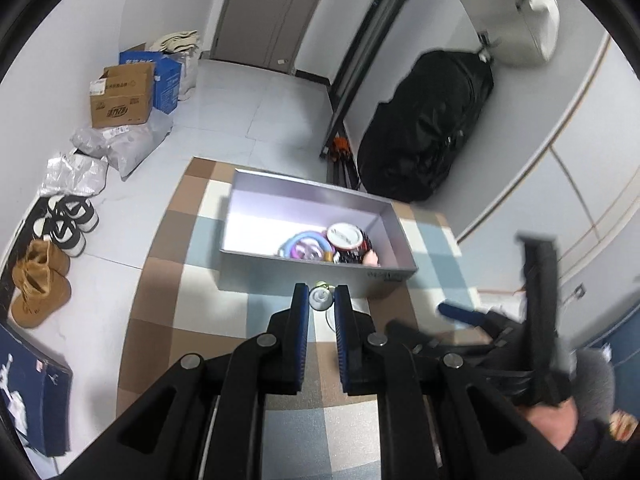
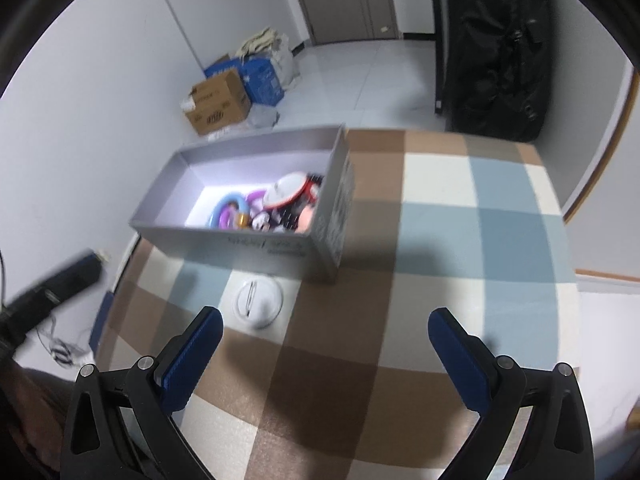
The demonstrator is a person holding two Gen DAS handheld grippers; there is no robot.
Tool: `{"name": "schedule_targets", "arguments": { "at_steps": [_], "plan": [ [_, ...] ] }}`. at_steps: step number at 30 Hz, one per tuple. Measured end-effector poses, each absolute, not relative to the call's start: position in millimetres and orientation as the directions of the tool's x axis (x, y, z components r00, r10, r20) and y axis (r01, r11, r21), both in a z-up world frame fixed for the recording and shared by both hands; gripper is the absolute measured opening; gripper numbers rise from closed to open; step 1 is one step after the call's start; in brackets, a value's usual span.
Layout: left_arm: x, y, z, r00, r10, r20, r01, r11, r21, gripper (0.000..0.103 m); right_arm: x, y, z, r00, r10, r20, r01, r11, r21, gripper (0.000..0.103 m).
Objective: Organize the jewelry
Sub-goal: 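Grasp the white round badge with the right gripper while the left holds the white piece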
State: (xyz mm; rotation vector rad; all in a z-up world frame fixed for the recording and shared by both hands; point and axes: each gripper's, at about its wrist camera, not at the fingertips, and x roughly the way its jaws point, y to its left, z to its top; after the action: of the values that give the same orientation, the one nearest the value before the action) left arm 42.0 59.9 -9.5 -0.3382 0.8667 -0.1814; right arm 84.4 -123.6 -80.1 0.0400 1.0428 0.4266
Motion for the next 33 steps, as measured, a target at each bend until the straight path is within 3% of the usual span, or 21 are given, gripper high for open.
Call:
{"name": "schedule_targets", "arguments": {
  "at_steps": [9, 13, 16, 24, 29, 33],
  "plan": [
    [45.5, 79.7, -21.8, 0.622, -0.316, -0.716, -0.013, 0.91, -0.413, 0.008, 78.7, -82.9, -94.6, 0.394, 0.355, -0.848, -0.432, 0.886, 0.17, 0.091],
    [42.5, 85.6, -19.6, 0.636, -0.313, -0.705, -0.016, 0.908, -0.418, 0.008, 78.9, -65.6, -102.3, 0.408, 0.31, -0.859, -0.458, 0.883, 0.101, 0.077],
    [41.7, 90.3, -23.5, 0.63, -0.308, -0.713, -0.03, 0.908, -0.418, 0.008, 75.4, -52.7, -106.1, 0.449, 0.253, -0.857, -0.488, 0.873, 0.002, 0.077],
    [44.1, 98.7, -27.0, 0.626, -0.32, -0.711, -0.06, 0.89, -0.453, 0.008, 77.1, -46.7, -106.1, 0.465, 0.268, -0.844, -0.494, 0.869, 0.004, 0.067],
    [43.1, 94.9, -26.3, 0.626, -0.316, -0.713, -0.048, 0.897, -0.44, 0.008, 77.7, -51.7, -103.6, 0.469, 0.274, -0.839, -0.49, 0.872, 0.011, 0.042],
    [43.0, 95.5, -27.5, 0.622, -0.314, -0.717, -0.051, 0.898, -0.437, 0.008, 75.3, -50.4, -103.3, 0.47, 0.274, -0.839, -0.506, 0.863, -0.002, 0.042]
  ]
}}
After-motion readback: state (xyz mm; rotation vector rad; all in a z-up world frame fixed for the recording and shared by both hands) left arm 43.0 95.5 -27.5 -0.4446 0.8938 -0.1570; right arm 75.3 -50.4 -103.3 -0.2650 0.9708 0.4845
